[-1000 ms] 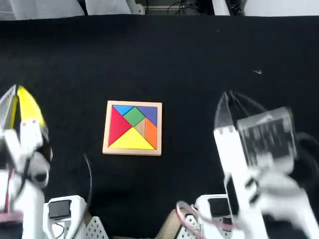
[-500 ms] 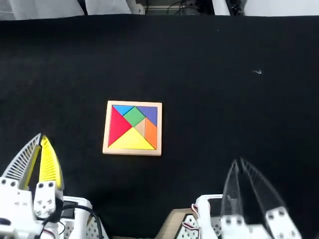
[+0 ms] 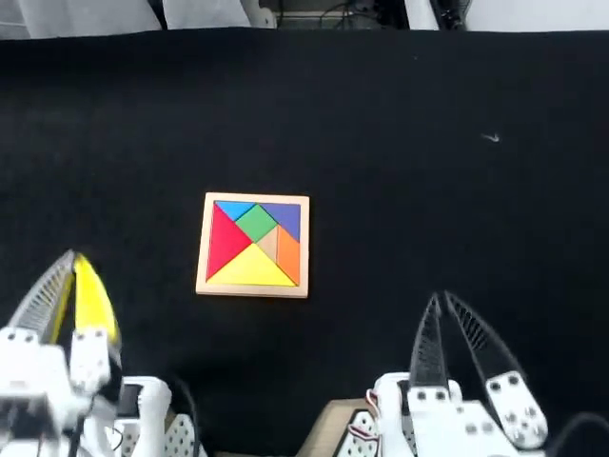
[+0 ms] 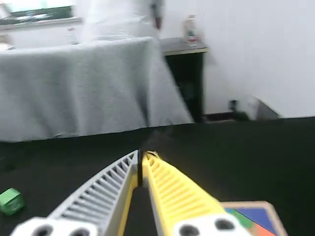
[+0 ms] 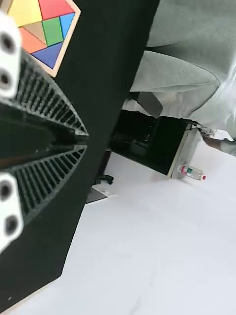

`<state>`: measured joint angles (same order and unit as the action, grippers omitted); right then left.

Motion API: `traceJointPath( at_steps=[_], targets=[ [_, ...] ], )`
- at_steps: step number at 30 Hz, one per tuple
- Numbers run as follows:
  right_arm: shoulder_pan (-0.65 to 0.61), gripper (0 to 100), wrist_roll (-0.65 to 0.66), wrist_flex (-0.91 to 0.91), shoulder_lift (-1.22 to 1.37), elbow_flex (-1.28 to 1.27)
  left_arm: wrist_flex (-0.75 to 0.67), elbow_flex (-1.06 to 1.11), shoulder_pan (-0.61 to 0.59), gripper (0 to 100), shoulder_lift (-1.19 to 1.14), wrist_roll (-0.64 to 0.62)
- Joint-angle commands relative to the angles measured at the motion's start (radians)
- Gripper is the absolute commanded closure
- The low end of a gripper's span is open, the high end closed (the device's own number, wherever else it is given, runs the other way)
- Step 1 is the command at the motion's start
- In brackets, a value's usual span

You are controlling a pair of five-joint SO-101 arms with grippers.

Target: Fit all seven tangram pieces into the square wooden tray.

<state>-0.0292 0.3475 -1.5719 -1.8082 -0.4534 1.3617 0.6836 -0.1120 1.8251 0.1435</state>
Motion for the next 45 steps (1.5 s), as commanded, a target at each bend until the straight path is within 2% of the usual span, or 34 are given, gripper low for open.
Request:
traceJointPath(
  at_steps=[1, 4, 11, 18, 26, 29, 37, 41, 45],
  targets=[
    [0.006, 98.7, -0.006, 0.172, -0.085, -0.125, -0.262, 0.232, -0.13, 97, 0.003, -0.002],
    [0.006, 98.7, -0.006, 0.319, -0.085, -0.239, -0.374, 0.375, -0.156, 97, 0.002, -0.002],
    [0.006, 98.7, 0.0, 0.621, -0.085, -0.581, -0.494, 0.625, -0.153, 97, 0.0, -0.002],
    [0.008, 98.7, 0.002, 0.85, -0.085, -0.954, -0.529, 0.86, -0.002, 97, -0.002, -0.003],
    [0.083, 98.7, -0.002, 0.87, -0.085, -1.162, -0.563, 1.015, -0.068, 97, -0.005, -0.003],
    [0.083, 98.7, -0.005, 0.861, -0.082, -1.233, -0.517, 1.015, -0.067, 97, -0.005, -0.003],
    [0.075, 98.6, -0.009, 0.715, -0.084, -1.23, -0.33, 1.015, -0.073, 97, -0.005, -0.003],
    [0.074, 98.6, -0.175, 0.626, -0.084, -1.231, -0.189, 1.015, -0.076, 97, -0.003, -0.003],
    [0.074, 98.6, -0.302, 0.557, -0.084, -1.231, -0.172, 1.013, -0.068, 97, -0.003, -0.048]
  ],
)
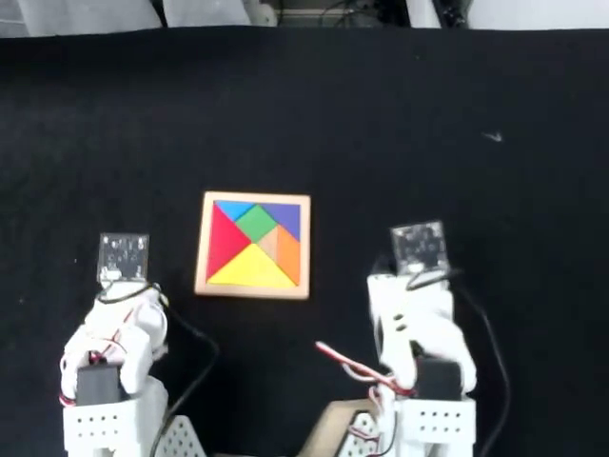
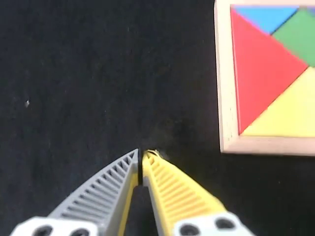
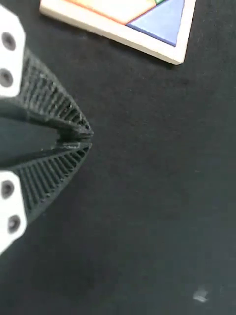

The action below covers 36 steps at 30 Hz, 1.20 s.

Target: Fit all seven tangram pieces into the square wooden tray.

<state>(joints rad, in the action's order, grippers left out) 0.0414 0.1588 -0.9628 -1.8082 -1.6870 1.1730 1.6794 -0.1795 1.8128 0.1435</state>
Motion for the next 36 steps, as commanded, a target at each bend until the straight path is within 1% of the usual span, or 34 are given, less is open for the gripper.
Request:
traceJointPath(
  at_steps=[1, 4, 6, 9, 16, 36],
  targets=[
    [0.003, 98.6, -0.126, -0.075, -0.084, 0.002, 0.017, 0.018, -0.001, 97, 0.009, -0.087],
    [-0.021, 98.6, -0.133, -0.169, -0.084, 0.002, 0.054, 0.019, -0.001, 97, 0.009, -0.204],
    [-0.06, 98.6, -0.133, -0.247, -0.085, 0.002, 0.101, 0.019, 0.012, 97, 0.009, -0.212],
    [-0.124, 98.6, -0.132, -0.345, -0.087, 0.002, 0.101, 0.019, 0.005, 97, 0.009, -0.215],
    [-0.098, 98.6, -0.127, -0.341, -0.081, 0.002, 0.101, 0.019, 0.012, 97, 0.009, -0.215],
    [-0.1, 98.6, -0.126, -0.342, -0.082, 0.002, 0.101, 0.019, 0.008, 97, 0.009, -0.215]
  ],
)
